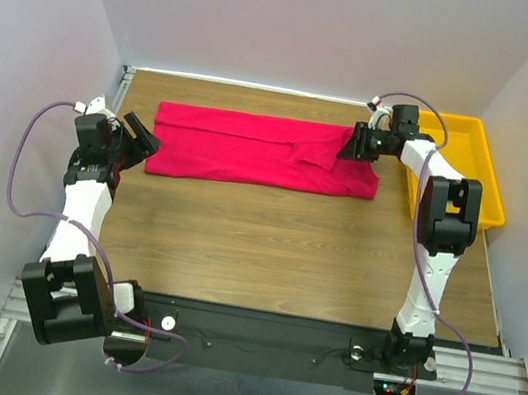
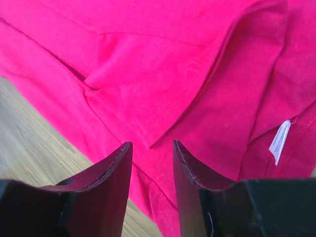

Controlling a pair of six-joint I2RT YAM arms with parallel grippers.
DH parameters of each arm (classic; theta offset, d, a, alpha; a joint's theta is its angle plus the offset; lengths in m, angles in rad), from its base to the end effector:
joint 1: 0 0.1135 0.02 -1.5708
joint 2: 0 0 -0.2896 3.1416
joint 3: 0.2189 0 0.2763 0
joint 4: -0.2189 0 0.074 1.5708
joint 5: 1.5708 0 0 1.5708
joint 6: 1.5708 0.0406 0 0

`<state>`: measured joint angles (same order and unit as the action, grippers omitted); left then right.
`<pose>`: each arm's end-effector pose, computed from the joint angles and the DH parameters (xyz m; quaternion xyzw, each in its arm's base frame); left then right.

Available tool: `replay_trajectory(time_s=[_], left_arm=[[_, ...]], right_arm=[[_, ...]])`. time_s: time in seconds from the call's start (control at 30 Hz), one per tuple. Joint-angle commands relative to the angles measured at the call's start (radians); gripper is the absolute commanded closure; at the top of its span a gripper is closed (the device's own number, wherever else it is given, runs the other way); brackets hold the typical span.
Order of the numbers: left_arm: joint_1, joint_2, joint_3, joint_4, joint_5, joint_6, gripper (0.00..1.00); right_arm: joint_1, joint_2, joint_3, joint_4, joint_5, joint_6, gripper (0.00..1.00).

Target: Fold and stack the t-shirts

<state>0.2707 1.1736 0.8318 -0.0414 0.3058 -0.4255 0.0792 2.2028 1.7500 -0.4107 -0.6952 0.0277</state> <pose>0.2796 0.0649 0.3045 -0.1993 0.7991 -0.1686 0.5416 0.5245 0.0677 0.2032 -0.1406 0.8787 0.3365 0.3081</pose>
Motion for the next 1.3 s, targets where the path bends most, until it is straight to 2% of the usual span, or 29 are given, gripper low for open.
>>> replay_trajectory(time_s=[0.0,0.33,0.5,0.63,0.67,0.77,0.83,1.1,1.23,1.27], left_arm=[[0.004,-0.071,-0.017,0.058,0.038,-0.012,0.21],[0.005,-0.111,-0.054,0.044,0.036,-0.009,0.21],[0.004,-0.135,-0.057,0.043,0.036,-0.016,0.21],[0.005,-0.137,-0.049,0.043,0.038,-0.015,0.21],[0.005,-0.137,-0.048,0.043,0.038,-0.016,0.21],[0.004,-0.137,-0.045,0.043,0.041,-0.019,0.22],[0.005,-0.138,-0.04,0.043,0.041,-0.018,0.21],[0.005,-0.098,-0.025,0.043,0.038,-0.013,0.22],[0.004,-0.088,-0.013,0.043,0.033,-0.006,0.22],[0.005,-0.085,-0.007,0.022,0.03,-0.006,0.22]], right_arm=[[0.021,0.028,0.02,0.024,0.028,0.055,0.56],[0.054,0.078,0.046,0.023,0.063,0.087,0.56],[0.057,0.092,0.068,0.023,0.068,0.104,0.61],[0.06,0.103,0.092,0.024,0.059,0.115,0.75],[0.06,0.103,0.098,0.024,0.051,0.118,0.82],[0.062,0.11,0.135,0.024,0.036,0.132,0.91],[0.063,0.117,0.158,0.024,0.014,0.141,0.93],[0.077,0.23,0.362,0.024,-0.04,0.225,0.89],[0.09,0.305,0.465,0.026,-0.05,0.251,0.8],[0.097,0.317,0.48,0.032,-0.046,0.259,0.71]])
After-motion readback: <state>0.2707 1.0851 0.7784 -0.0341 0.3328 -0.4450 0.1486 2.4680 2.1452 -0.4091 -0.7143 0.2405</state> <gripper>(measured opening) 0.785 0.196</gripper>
